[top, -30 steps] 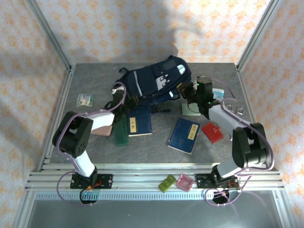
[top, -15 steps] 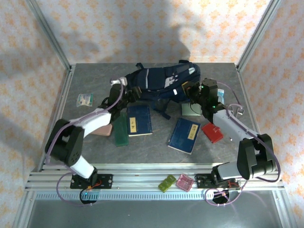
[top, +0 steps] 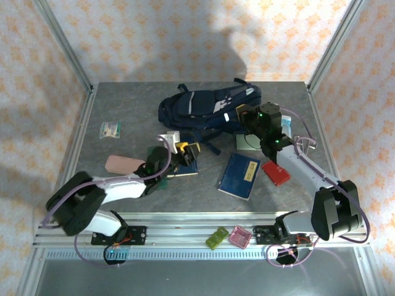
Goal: Pack the student bag
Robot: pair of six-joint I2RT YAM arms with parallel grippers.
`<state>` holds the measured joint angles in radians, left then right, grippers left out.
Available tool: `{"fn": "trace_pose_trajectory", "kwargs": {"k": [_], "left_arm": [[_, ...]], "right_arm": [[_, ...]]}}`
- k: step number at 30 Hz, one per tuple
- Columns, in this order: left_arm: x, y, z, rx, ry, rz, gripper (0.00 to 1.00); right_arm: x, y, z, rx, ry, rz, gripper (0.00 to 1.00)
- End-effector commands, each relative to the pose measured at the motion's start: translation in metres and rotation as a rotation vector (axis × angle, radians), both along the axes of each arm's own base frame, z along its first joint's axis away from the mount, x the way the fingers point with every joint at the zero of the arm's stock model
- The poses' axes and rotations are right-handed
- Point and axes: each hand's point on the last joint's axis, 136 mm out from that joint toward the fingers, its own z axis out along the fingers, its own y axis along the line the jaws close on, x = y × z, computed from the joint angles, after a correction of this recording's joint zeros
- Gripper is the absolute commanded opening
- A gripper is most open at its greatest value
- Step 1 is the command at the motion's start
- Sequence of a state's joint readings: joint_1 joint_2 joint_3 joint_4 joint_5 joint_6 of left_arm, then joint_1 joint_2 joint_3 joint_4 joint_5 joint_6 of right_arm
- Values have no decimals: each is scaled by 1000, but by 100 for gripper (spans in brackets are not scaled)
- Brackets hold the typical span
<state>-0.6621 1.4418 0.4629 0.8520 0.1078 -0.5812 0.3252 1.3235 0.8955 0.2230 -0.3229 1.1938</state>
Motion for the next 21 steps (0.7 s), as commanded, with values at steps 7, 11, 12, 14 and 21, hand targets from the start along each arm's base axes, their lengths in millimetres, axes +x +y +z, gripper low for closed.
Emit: {"fn": "trace_pose_trajectory", "kwargs": {"k": [7,11,12,14,21], "left_arm": [[21,-13,19,-62,-312,61,57],[29,-20,25,-27,-371,90,57],[32,-24,25,-11,-373,83,57],[37,-28,25,4,-383,83,57],[52,-39,26,38,-394,89,60]], "right_arm": [[1,19,56,65,-150,34,0],[-1,26,57,66,-154,53,0],[-1,27,57,68,-154,54,0],[-2,27,55,69,-153,56,0],[-3,30,53,78,-150,71,0]]}}
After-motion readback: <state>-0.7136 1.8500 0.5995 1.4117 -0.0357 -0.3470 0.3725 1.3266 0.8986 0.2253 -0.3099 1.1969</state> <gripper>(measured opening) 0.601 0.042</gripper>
